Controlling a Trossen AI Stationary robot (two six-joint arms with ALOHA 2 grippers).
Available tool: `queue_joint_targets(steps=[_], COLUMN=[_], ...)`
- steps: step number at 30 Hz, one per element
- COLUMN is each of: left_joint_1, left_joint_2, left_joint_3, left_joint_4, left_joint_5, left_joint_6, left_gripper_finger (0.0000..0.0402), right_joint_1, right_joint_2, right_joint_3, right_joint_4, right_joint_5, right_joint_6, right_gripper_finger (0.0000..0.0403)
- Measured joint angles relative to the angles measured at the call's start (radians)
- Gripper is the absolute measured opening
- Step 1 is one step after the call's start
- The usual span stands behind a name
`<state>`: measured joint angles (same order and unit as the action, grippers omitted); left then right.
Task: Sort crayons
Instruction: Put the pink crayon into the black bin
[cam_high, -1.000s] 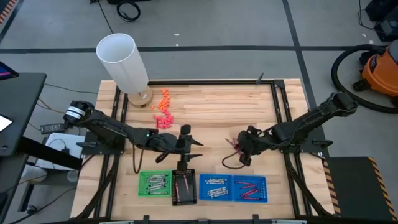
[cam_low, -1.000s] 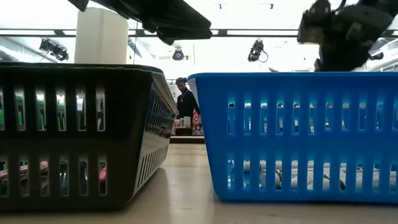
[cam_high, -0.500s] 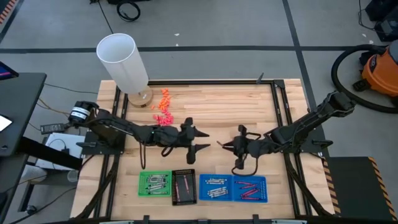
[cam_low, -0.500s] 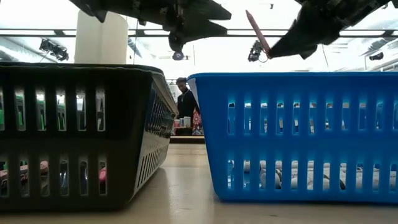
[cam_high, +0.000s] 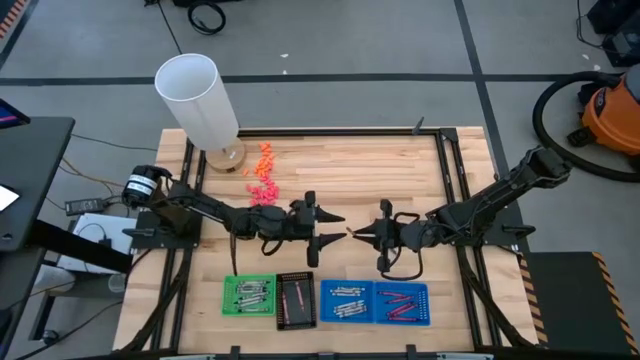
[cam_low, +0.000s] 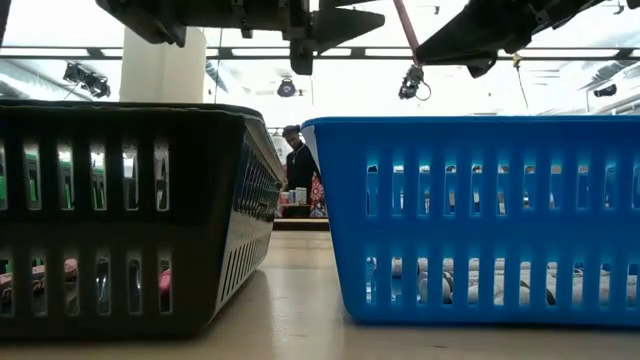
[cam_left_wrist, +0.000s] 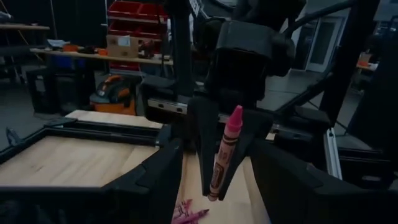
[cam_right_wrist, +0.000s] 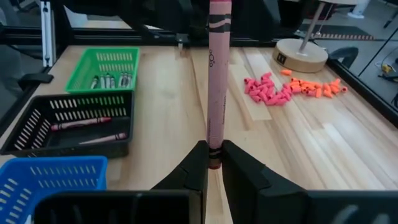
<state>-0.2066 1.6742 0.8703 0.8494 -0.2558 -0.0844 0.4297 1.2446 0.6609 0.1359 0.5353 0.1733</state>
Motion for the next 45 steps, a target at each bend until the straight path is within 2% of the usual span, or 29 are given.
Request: queue_joint_targets(steps=[6,10,17,30,33,42,45], left_joint_1=[0.003,0.008,0.008,0.008,0.008,0.008,0.008], left_joint_2=[0.03,0.044,0.062,0.062,0.062,0.062,0.062], left_joint_3=[0.001,0.017,0.034,0.034,0.034,0.034,0.034], left_joint_4=[0.086,0.079,0.169,0.162,0.156,0.122,0.118], left_joint_5=[0.0,-0.001,0.0,-0.001,0.0,-0.002,0.0], left_joint_6=[0.022,0.029,0.109,0.125,0.124,0.125,0.129], left_gripper_finger=[0.0199,0.0199,0.0195,0.0189,0.0161,0.0043,0.0017], right_joint_1=[-0.001,-0.001,-0.006,-0.014,-0.014,-0.015,-0.015], right_joint_2=[0.0,0.0,0.0,0.0,0.0,0.0,0.0], right_joint_3=[0.0,0.0,0.0,0.0,0.0,0.0,0.0], right_joint_4=[0.022,0.042,0.066,0.073,0.073,0.079,0.078], right_joint_5=[0.017,0.023,0.033,0.033,0.033,0.034,0.026], right_joint_6=[-0.022,-0.043,-0.065,-0.072,-0.072,-0.072,-0.072], right_gripper_finger=[0.0047,0.0047,0.0047,0.0047,0.0047,0.0047,0.0049])
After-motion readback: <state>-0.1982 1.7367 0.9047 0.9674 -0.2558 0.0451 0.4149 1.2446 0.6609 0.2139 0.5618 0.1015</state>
